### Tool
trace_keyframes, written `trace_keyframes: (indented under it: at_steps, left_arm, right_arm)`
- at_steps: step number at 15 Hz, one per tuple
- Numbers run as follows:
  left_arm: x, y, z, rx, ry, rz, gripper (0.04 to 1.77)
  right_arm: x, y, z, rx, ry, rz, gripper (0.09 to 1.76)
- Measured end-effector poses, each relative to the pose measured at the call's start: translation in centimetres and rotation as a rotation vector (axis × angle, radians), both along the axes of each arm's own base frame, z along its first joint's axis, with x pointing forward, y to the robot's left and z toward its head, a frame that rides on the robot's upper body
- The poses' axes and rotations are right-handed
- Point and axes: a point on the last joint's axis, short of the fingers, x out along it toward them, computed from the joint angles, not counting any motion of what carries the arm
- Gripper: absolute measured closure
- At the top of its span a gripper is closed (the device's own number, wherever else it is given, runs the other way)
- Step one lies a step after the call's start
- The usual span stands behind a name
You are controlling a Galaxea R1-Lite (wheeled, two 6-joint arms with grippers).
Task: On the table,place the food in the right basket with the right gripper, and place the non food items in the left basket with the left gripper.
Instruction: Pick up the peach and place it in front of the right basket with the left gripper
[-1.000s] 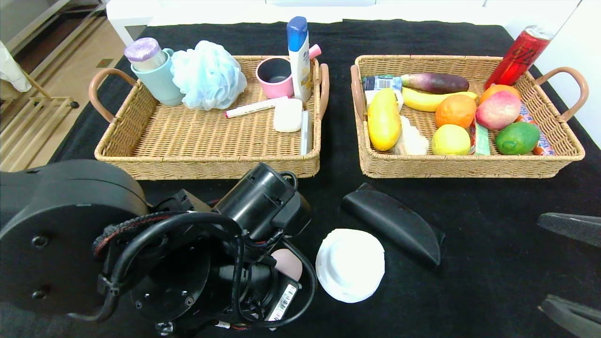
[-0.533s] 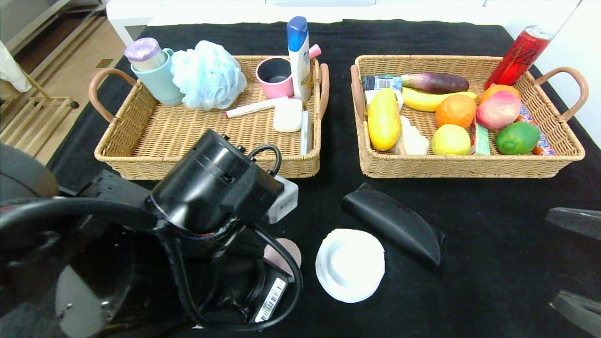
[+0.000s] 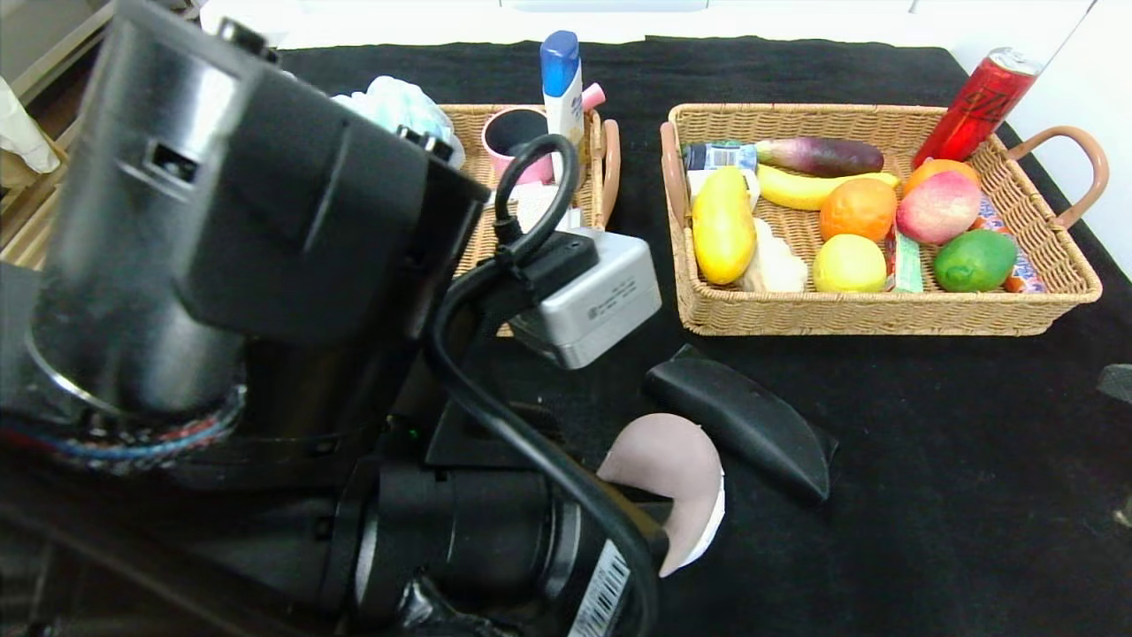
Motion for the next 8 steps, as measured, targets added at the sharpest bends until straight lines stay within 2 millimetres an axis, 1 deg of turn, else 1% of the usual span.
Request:
trace_keyframes:
  at_steps: [3, 6, 8]
  left_arm:
    - [-0.4, -2.8, 0.0, -0.022, -0.014, -0.062, 1.66]
    - [-0.2, -5.7, -1.0, -0.011, -0.009, -0.089, 1.66]
    - [0.1, -7.6, -1.2, -0.056, -0.022, -0.096, 1.66]
  right_arm:
    - [-0.4, -0.4, 1.0, -0.008, 0.010, -0.055, 0.14]
    - [-1.2, -1.1, 2.1, 0.001, 0.012, -0.126, 0.14]
    - [-1.5, -1.4, 2.7, 0.006, 0.006, -0.165, 0.14]
